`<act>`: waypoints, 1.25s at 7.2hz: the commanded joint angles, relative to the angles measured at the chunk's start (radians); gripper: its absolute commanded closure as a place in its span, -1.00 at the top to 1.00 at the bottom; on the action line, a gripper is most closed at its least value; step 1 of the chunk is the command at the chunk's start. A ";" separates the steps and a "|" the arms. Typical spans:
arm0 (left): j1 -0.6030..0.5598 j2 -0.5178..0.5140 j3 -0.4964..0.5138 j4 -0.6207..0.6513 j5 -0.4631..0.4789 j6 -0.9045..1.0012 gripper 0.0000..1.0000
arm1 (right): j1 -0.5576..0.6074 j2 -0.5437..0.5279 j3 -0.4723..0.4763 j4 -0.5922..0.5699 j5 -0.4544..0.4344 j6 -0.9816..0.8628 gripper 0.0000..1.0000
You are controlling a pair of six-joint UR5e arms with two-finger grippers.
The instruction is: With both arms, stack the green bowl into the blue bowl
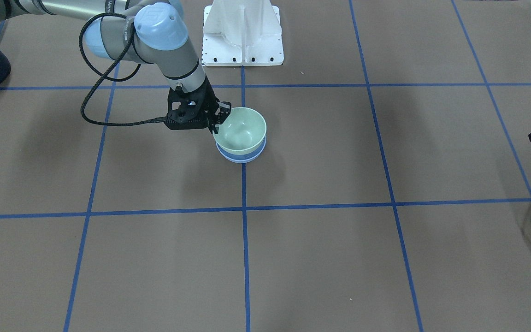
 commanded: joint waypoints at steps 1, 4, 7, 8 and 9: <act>0.000 0.000 0.000 0.000 0.000 -0.001 0.95 | 0.006 0.028 -0.045 0.002 0.003 -0.001 -1.00; 0.000 0.000 0.002 0.002 0.000 -0.001 0.95 | -0.011 0.012 -0.052 0.005 -0.003 -0.001 -1.00; 0.000 -0.002 0.008 0.000 0.000 -0.001 0.95 | -0.025 0.012 -0.048 0.007 -0.003 0.004 -1.00; 0.000 -0.002 0.008 0.002 0.000 -0.003 0.95 | -0.028 0.012 -0.046 0.007 -0.003 0.004 -1.00; 0.000 -0.002 0.008 0.000 0.000 -0.003 0.95 | -0.029 0.011 -0.048 0.007 -0.003 0.001 -1.00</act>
